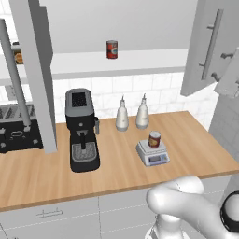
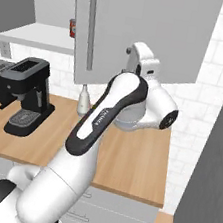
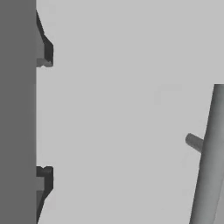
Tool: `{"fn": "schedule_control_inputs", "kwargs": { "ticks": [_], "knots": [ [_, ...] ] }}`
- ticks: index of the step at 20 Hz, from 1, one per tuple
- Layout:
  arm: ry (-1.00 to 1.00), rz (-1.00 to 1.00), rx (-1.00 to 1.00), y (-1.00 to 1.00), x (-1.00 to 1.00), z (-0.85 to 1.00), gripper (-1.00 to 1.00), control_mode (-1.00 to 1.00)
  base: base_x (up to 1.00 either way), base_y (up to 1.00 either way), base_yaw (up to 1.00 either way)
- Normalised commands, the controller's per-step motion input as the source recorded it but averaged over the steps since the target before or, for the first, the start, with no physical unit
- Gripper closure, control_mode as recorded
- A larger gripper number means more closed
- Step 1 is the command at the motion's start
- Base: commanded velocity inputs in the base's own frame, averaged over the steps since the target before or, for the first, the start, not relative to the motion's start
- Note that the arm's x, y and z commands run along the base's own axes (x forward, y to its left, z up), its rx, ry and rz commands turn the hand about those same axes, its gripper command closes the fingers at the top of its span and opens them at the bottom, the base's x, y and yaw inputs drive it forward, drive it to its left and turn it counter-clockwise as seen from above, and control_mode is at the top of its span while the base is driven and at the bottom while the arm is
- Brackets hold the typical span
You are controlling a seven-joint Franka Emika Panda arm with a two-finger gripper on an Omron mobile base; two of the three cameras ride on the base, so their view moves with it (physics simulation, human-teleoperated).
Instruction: Pick the canned food and place it on the digital scale for weighing, and close the cabinet.
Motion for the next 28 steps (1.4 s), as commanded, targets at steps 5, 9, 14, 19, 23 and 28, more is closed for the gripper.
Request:
{"fn": "schedule_control_inputs", "kwargs": {
  "ticks": [5, 9, 14, 19, 23, 28],
  "knots": [
    [0.18, -0.18, -0.26, 0.96, 1.00, -0.07, -1.00, -1.00, 0.00, 0.00, 0.00],
    [0.01, -0.20, -0.23, 0.89, 1.00, -0.16, -1.00, -1.00, 0.00, 0.00, 0.00],
    [0.00, -0.22, -0.19, 0.66, 0.94, -0.11, -1.00, -1.00, 0.00, 0.00, 0.00],
    [0.00, -0.19, -0.12, 0.21, 0.88, -0.13, -1.00, -1.00, 0.00, 0.00, 0.00],
    [0.02, -0.14, -0.09, 0.04, 0.63, -0.04, -1.00, -1.00, 0.00, 0.00, 0.00],
    [0.10, -0.02, 0.00, -0.08, -0.42, 0.22, -1.00, -1.00, 0.00, 0.00, 0.00]
  ]
}}
